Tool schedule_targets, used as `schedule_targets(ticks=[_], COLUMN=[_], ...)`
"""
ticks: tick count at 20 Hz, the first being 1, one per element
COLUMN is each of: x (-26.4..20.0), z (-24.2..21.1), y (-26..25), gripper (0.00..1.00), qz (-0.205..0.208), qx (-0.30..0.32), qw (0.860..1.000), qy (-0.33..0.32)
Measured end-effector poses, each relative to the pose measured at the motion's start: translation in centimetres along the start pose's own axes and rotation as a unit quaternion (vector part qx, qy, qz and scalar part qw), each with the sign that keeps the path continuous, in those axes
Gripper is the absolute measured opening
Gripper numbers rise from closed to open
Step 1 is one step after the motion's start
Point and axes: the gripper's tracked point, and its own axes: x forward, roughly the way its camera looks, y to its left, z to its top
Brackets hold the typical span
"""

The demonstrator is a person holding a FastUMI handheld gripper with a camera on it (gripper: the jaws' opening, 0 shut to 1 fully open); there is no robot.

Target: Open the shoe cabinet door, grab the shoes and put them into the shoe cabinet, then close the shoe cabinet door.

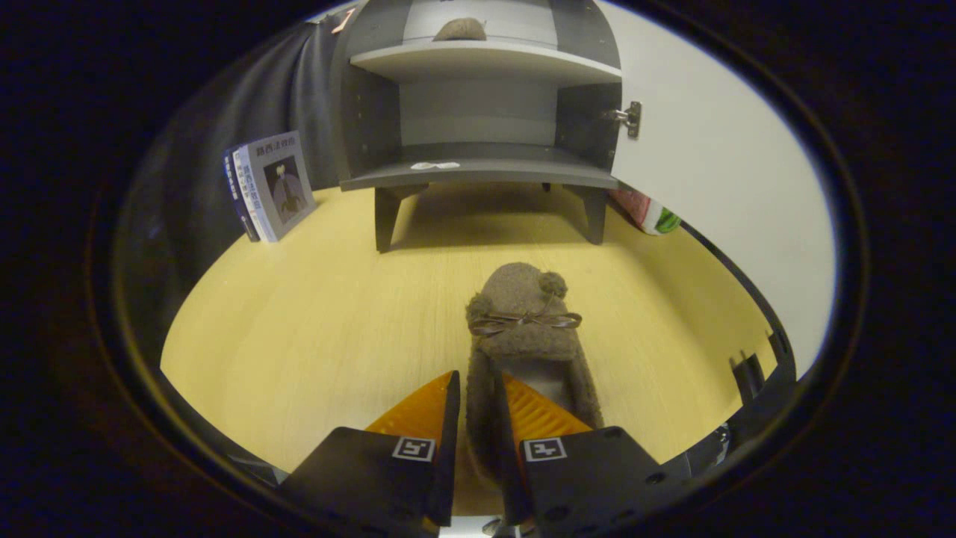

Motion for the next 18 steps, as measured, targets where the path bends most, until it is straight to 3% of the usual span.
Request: schedule_targets(ticks=[4, 10, 18], x=[1.11, 0.81, 0.75], z=[-0.29, -0.32, -0.30], y=[-0.09, 0.18, 0.15], gripper=[0.28, 0.04, 0.04], qz=[-0.010, 0.008, 0.016], qx=[-0.028, -0.015, 0.000], qw=[0.999, 1.000, 1.000], qy=[0.026, 0.022, 0.020])
